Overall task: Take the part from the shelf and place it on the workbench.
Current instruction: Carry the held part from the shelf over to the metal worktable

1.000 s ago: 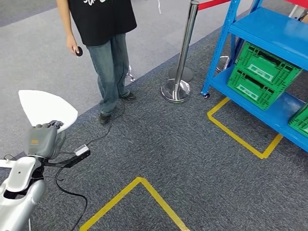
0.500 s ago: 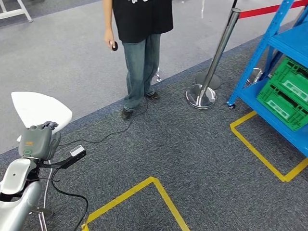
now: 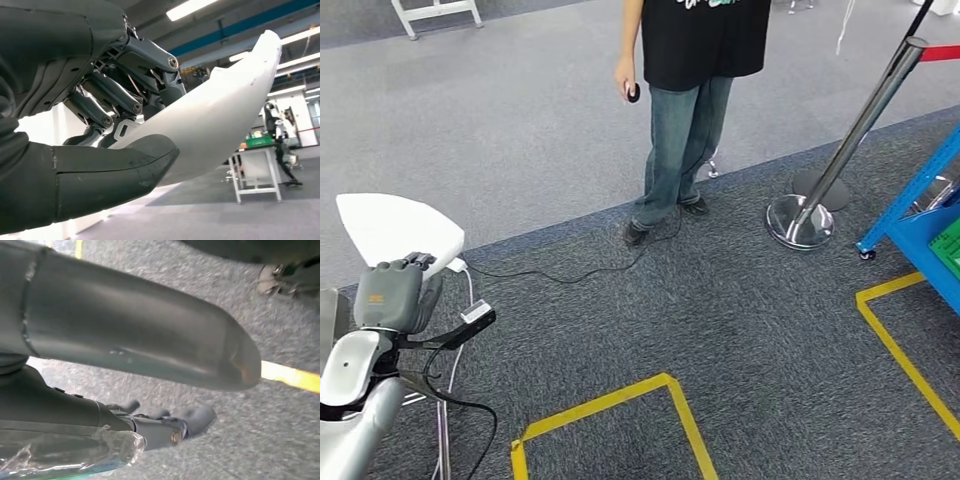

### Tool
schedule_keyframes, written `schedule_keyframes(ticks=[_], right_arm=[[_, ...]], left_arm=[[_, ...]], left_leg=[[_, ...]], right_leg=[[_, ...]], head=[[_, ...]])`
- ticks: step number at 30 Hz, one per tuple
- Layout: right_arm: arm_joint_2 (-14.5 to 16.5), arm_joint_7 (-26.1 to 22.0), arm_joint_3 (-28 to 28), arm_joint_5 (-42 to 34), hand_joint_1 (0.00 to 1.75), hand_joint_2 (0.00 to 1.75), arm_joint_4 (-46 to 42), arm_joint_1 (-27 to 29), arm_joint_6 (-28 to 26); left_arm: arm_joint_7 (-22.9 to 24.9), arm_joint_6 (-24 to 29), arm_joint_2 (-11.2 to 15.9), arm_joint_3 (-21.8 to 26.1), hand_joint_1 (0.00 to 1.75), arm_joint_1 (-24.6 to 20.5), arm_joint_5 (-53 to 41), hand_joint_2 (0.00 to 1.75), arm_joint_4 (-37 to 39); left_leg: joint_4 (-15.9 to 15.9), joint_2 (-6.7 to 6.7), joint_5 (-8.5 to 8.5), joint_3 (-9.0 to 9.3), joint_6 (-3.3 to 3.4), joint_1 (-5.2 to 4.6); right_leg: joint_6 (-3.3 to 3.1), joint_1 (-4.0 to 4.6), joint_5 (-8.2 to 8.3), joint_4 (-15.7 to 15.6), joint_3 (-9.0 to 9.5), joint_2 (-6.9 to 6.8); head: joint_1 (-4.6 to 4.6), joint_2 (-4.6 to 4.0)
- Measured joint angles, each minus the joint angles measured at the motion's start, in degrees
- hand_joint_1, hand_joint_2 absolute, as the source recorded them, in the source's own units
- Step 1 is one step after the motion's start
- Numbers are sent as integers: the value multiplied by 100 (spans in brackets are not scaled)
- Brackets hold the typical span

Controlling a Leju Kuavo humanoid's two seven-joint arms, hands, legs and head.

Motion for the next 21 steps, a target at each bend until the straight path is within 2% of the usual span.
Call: schedule_keyframes(ticks=[2,4,5,6,7,8,9,11,12,13,15,16,18,19,20,21], right_arm=[[0,12,48,5,0,0,-1,1,-13],[0,15,80,7,0,0,-1,11,-20],[0,17,88,8,0,0,0,18,-21],[0,19,90,8,0,0,0,24,-22],[-1,21,93,8,0,0,0,26,-22],[-1,21,100,8,0,0,0,26,-22],[-1,21,111,8,0,0,0,24,-23],[-1,27,143,7,0,0,0,24,-28],[-1,37,160,4,0,0,-1,26,-32],[-1,51,176,-2,0,0,-1,29,-34],[-1,83,210,-22,0,0,-9,33,-33],[-1,95,229,-36,0,0,-19,34,-29],[-1,114,264,-65,0,0,-39,40,-10],[-1,121,275,-79,0,0,-44,46,-1],[-1,130,282,-90,0,0,-48,55,8],[-1,137,290,-97,0,0,-50,68,13]], left_arm=[[0,-1,22,47,175,27,-1,175,-15],[0,-3,33,69,175,23,-1,175,-30],[0,-4,33,73,175,25,-1,175,-32],[0,-7,32,74,175,36,-1,175,-33],[0,-9,32,77,175,50,0,175,-33],[0,-10,32,82,175,60,0,175,-34],[0,-11,32,92,175,66,-1,175,-37],[0,-13,32,116,175,55,-1,175,-48],[0,-20,31,126,175,45,-4,175,-56],[1,-31,31,133,175,41,-11,175,-61],[6,-56,37,144,175,56,-32,175,-67],[9,-65,40,150,175,67,-43,175,-70],[11,-86,40,160,175,60,-60,175,-78],[11,-94,36,160,175,54,-66,175,-80],[12,-103,31,159,175,52,-72,175,-81],[13,-108,26,158,175,60,-75,175,-80]], left_leg=[[150,211,-118,-72,-59,-9],[721,515,-448,-331,-103,-21],[1099,578,-619,-508,-123,-16],[1398,604,-716,-647,-140,-9],[1528,615,-710,-705,-151,-2],[1434,631,-596,-651,-155,2],[1135,684,-407,-488,-148,3],[376,930,-106,-79,-102,-31],[124,1038,-51,52,-65,-54],[4,1091,-56,105,-28,-77],[-29,998,-65,98,44,-90],[-44,932,-51,99,76,-80],[-73,805,-22,106,146,-45],[-75,744,-16,100,166,-37],[-74,676,-14,93,181,-35],[-73,604,-12,88,185,-36]], right_leg=[[-62,-14,29,-55,31,-121],[-108,-14,29,-79,52,-262],[-119,-11,21,-77,54,-338],[-124,-8,13,-76,56,-415],[-123,-7,5,-75,60,-488],[-120,-5,-4,-74,68,-559],[-111,-2,-16,-74,83,-625],[-73,25,-51,-63,117,-744],[-46,46,-69,-57,129,-802],[-19,65,-86,-51,137,-862],[32,78,-113,-55,158,-990],[65,70,-151,-28,153,-967],[127,45,-383,319,4,-709],[146,30,-564,666,-159,-536],[156,22,-743,1069,-354,-427],[162,19,-856,1407,-530,-381]], head=[[-22,0],[-49,0],[-57,0],[-56,0],[-57,0],[-57,0],[-57,0],[-60,0],[-53,0],[-49,0],[-40,0],[-38,0],[-12,0],[3,0],[14,0],[17,0]])
